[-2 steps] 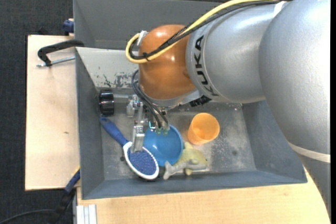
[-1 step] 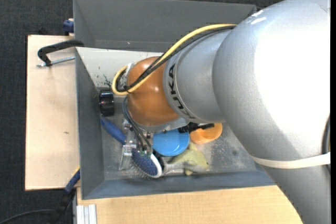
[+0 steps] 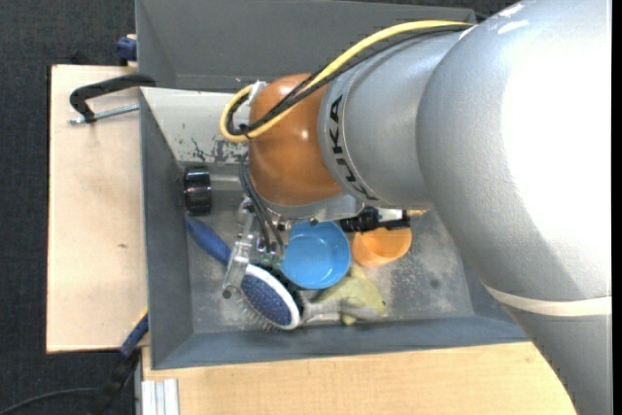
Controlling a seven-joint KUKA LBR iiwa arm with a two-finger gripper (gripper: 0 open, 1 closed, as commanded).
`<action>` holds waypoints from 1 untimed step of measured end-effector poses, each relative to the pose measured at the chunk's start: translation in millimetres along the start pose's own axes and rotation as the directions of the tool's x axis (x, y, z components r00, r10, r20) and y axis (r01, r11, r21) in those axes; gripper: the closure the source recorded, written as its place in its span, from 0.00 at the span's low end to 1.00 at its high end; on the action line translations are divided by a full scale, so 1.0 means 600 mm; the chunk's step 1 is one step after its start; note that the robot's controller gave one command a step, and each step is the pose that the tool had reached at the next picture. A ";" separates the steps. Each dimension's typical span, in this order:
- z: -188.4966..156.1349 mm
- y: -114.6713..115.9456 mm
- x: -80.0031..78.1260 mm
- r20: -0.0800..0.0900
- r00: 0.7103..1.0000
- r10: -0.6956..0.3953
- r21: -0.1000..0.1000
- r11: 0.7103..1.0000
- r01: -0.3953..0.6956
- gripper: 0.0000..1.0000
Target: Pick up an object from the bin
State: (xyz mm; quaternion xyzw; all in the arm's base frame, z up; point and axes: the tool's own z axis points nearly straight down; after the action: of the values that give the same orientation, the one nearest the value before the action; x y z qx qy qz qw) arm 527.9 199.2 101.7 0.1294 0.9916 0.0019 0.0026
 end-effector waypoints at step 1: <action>-0.014 -0.015 0.043 -0.006 0.991 0.131 0.004 0.991 -0.131 0.00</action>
Offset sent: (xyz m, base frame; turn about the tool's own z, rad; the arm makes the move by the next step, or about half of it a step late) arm -0.0270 -0.0033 0.0077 0.1333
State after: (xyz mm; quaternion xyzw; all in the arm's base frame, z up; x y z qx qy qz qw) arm 500.7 197.0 110.3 0.1942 0.9810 0.0006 -0.0010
